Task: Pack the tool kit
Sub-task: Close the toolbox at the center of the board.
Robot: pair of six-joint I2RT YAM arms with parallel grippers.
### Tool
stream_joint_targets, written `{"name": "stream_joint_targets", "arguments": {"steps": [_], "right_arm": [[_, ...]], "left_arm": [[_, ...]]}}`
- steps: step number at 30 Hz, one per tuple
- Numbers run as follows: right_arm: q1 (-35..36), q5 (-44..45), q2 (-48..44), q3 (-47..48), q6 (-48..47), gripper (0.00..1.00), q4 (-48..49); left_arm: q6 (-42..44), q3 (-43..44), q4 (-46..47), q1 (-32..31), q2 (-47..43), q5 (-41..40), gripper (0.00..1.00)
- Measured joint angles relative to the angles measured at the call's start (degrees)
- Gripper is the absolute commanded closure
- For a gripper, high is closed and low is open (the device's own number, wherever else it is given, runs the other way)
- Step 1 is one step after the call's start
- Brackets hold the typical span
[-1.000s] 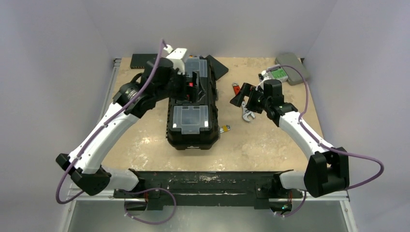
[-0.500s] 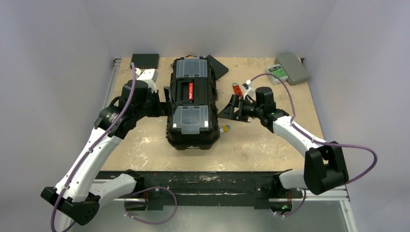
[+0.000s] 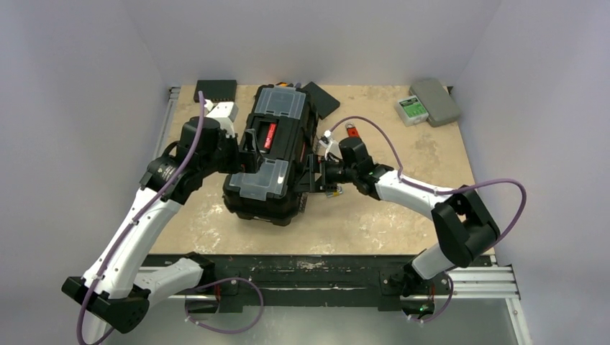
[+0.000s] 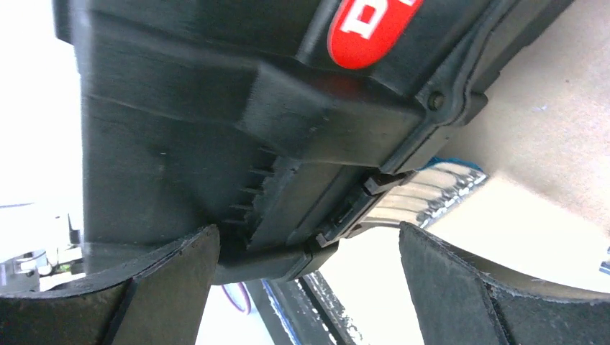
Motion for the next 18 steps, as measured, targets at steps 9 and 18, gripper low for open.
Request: {"name": "stream_joint_targets", "arguments": {"steps": [9,18], "right_arm": [[-1.92,3.06,-3.34,5.49,-4.24,0.04,-6.86],[-15.37,2.64,-5.03,5.66,-4.74,0.05,-8.79]], "left_arm": [[3.52,5.64,-2.67,-5.38,5.95,-2.99,0.09],[7.89,14.73,-3.45,-11.39,13.90,-8.66,0.09]]}}
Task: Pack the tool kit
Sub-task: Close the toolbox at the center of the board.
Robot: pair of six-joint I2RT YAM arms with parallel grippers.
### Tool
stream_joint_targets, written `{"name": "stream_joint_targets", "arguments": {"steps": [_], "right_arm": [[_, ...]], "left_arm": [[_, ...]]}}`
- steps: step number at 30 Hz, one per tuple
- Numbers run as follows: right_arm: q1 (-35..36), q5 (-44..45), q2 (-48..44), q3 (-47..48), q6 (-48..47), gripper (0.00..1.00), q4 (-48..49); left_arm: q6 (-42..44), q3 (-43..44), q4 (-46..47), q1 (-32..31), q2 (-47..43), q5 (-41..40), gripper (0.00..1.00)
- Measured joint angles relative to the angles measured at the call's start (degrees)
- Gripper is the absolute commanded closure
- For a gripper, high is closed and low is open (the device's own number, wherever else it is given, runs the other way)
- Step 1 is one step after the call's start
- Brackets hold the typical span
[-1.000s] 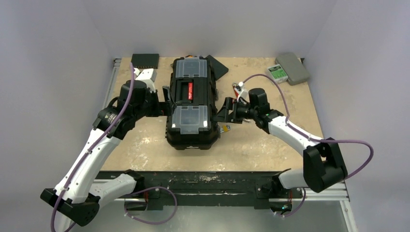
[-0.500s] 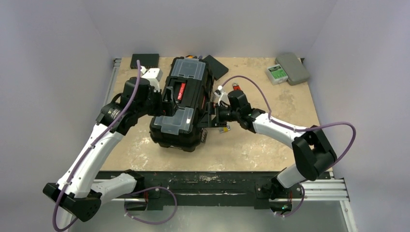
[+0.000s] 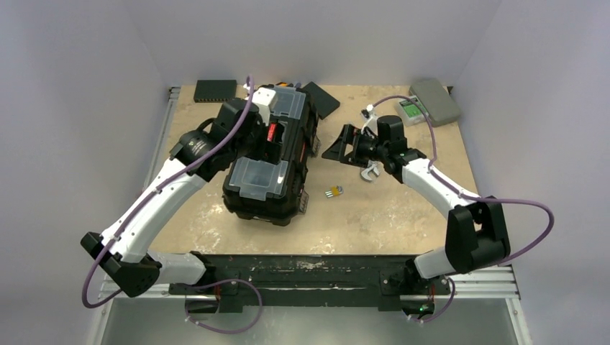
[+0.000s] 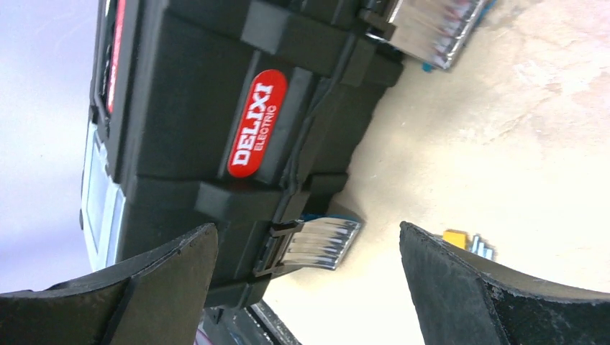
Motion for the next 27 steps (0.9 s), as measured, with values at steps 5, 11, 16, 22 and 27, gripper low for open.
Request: {"name": "stream_joint_targets", "arguments": {"steps": [5,11,16,22,27], "right_arm": [[-4.17,-1.62,3.28,0.00,1.07,0.15,0.81],[-8.81,-1.77,9.40,0.00,3.72,0.19,2.12],[-9.55,-0.68,13.49,0.79,4.87,0.19,2.69],[-9.42,0.55,16.87,3.37,4.98,0.18,3.91],[-9.44,1.14,20.37,6.05,4.92,0.21,4.31]], "left_arm": [[1.22,1.46,0.24,-0.74,3.89,-1.09,0.07],[1.01,4.52,0.26,-1.88,10.14,-5.57,0.01],[0.90,5.88,0.44,-2.21,14.34,-7.87,0.00],[1.14,10.91,0.26,-2.21,21.18,-8.81,0.00],[1.14,11.06,0.31,-2.21,23.61,-6.21,0.00]]}}
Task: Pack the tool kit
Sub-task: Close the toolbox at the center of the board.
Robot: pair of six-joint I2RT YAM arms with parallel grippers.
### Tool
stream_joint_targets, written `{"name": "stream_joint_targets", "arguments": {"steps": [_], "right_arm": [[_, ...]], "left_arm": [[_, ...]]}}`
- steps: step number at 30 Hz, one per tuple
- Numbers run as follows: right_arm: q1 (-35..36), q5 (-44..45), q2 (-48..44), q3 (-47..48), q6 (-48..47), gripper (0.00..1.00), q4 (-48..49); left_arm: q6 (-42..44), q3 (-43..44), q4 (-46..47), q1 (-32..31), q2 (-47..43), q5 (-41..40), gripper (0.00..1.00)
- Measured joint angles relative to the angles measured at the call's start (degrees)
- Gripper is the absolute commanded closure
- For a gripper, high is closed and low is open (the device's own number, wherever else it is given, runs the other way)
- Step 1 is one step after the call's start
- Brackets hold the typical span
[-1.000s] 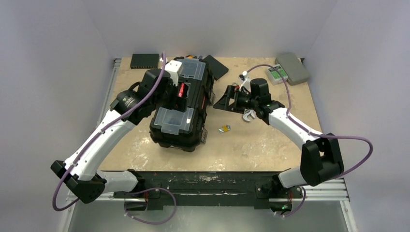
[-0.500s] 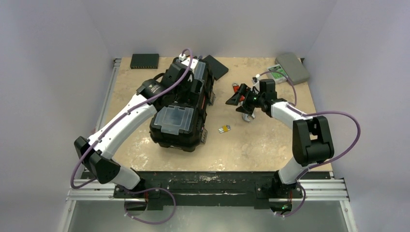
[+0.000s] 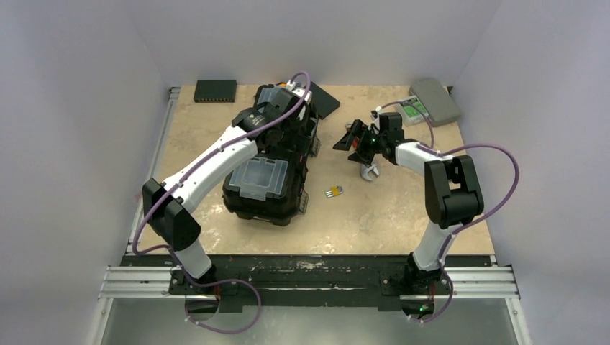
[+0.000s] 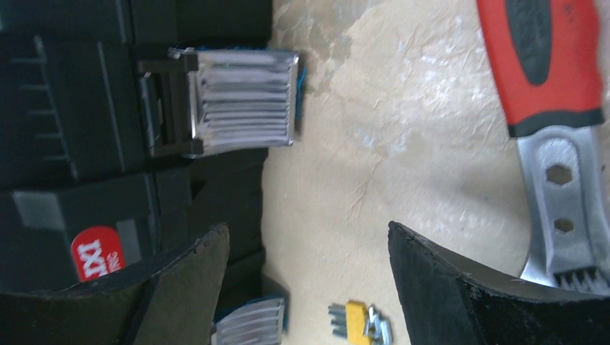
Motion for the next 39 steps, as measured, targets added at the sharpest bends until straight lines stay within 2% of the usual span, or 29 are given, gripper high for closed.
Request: {"name": "stream_joint_targets", "arguments": {"steps": [5,9,11,16,24,31,34,39], "right_arm": [[0.02,1.05,4.90,3.87,-0.28,0.22,-0.22],[0.02,1.31,7.98,6.88,-0.46,0.23,-1.16],[0.02,1.44,10.01,10.08,-1.09,0.27,-3.34],[0.26,2.34,14.99,18.86,-3.04,0.30,-7.43],[1.66,2.27,16.63,21.86,-4.13,0.33,-10.64],[1.77,2.27,24.55,35.63,-7.96,0.59,-17.92],[1.77,2.34,27.98,39.58,-8.63,0.74,-20.00],[1.84,-0.02,32.59,42.82,-8.81,0.85,-21.14]], "left_arm": [[0.02,1.11,-0.04,0.00,2.40,0.70,0.02],[-0.07,2.56,0.11,-0.28,4.28,-2.89,0.02],[-0.09,2.40,-0.02,-0.76,4.46,-5.25,0.02],[-0.52,-1.31,1.81,-1.22,2.99,-9.81,0.03],[-1.90,-12.85,10.56,-0.92,-5.51,-9.01,0.04],[-3.08,-19.23,12.92,0.11,-11.56,-7.63,0.05],[-3.06,-19.93,12.70,0.44,-12.52,-7.23,0.05],[-3.02,-19.93,12.52,0.68,-12.74,-6.56,0.05]]}}
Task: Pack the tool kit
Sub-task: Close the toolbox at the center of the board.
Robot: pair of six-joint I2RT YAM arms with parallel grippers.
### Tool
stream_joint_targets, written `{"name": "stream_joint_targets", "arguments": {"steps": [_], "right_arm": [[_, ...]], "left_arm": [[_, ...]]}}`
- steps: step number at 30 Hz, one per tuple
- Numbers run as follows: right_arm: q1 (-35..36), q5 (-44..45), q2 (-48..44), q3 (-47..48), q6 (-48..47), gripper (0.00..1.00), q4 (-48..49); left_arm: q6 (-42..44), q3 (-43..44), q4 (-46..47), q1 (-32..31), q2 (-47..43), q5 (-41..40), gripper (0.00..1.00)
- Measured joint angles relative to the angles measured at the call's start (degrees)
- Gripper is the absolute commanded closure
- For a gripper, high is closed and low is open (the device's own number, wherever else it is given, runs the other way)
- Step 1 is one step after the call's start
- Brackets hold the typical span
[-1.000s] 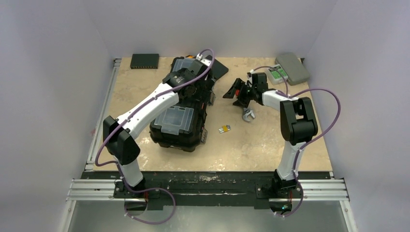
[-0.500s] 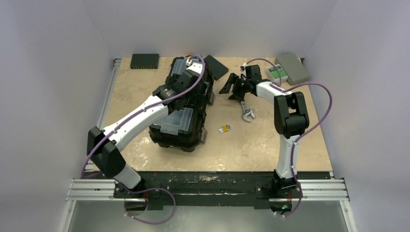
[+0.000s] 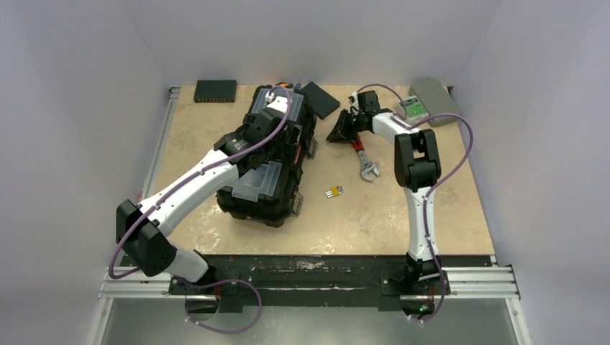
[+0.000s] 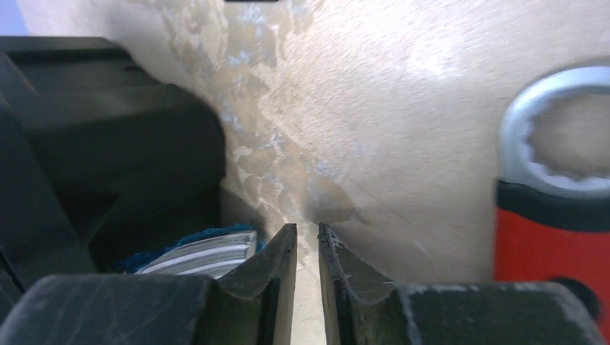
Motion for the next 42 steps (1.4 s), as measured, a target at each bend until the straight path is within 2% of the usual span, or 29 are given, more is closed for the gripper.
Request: {"name": "stream_joint_targets", "arguments": {"steps": [3,6,18,25,33,42], "right_arm": [[0.26,-2.93,1.53,0.85,0.00,0.95,0.42],[0.57,-5.31,4.35,5.18,-0.33,0.99,0.70],[3.21,-12.81,10.88,12.00,-0.55,1.00,3.54],[4.26,-15.76,10.78,13.09,-8.33,1.00,-0.87],[2.71,-17.42,6.60,9.64,-17.14,1.00,-6.12],[2.19,-20.39,-3.32,2.43,-18.73,1.00,-6.60]], "left_arm": [[0.00,0.02,-0.15,0.26,-0.22,0.72,0.06],[-0.02,0.02,-0.35,0.39,-0.39,1.16,0.06],[-0.04,0.02,-0.90,0.63,-0.72,2.03,0.06],[-0.02,0.04,-1.27,0.70,-0.87,2.27,0.07],[0.00,0.90,-3.30,0.74,-0.87,2.64,0.08],[0.15,2.27,-8.17,0.42,-1.33,2.14,0.09]]}}
